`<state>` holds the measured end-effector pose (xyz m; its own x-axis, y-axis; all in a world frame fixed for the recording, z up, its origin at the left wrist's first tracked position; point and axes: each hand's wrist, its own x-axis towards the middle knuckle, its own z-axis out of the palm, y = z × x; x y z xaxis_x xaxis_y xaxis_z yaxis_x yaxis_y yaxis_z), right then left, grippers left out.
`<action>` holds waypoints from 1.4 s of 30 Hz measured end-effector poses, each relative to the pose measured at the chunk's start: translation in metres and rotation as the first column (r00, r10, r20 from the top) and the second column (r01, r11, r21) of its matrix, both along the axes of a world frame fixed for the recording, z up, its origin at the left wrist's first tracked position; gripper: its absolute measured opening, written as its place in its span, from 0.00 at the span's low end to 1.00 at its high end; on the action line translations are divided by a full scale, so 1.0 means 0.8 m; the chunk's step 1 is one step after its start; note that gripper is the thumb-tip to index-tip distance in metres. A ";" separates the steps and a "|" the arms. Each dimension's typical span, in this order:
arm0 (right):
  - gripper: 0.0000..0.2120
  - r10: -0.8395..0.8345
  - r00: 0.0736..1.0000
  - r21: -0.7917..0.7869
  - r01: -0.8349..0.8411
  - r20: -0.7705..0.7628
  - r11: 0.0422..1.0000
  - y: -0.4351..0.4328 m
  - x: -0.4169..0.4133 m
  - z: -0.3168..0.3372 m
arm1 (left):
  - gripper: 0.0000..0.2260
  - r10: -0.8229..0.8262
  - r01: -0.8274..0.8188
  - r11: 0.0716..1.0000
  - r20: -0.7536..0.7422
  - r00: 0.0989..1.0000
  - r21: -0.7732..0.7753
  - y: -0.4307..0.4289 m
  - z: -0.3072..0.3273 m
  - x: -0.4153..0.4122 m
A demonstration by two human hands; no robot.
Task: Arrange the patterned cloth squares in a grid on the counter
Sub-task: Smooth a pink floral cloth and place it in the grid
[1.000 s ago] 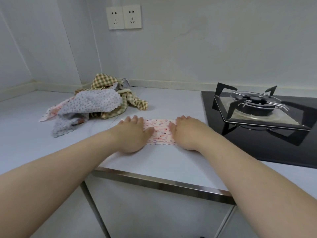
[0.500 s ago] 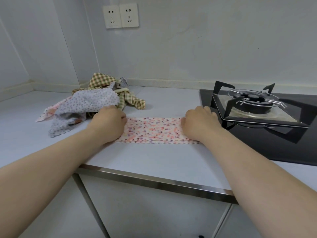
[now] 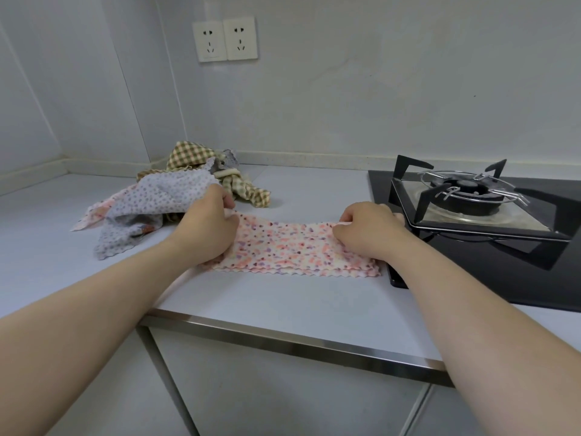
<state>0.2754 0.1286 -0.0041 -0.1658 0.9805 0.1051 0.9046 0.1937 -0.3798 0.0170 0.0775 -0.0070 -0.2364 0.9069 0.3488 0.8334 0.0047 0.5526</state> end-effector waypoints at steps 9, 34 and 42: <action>0.06 0.078 0.850 0.018 -0.080 -0.522 0.997 -0.007 0.003 0.012 | 0.13 0.035 -0.041 0.999 0.289 0.957 0.014 -0.005 0.025 0.008; 0.14 0.440 0.502 0.141 -0.526 -0.745 0.838 -0.046 -0.006 0.035 | 0.18 -0.284 0.283 0.942 -0.023 0.959 0.179 -0.065 0.078 0.084; 0.04 0.426 0.547 0.110 -0.516 -0.720 0.849 -0.048 -0.007 0.035 | 0.04 -0.273 0.262 0.894 -0.023 0.962 0.364 -0.062 0.069 0.088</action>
<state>0.2701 0.0904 0.0239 -0.5279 0.7949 0.2990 0.1450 0.4312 -0.8905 0.0871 0.0282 0.0485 -0.0172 0.7504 0.6607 0.7594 -0.4201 0.4968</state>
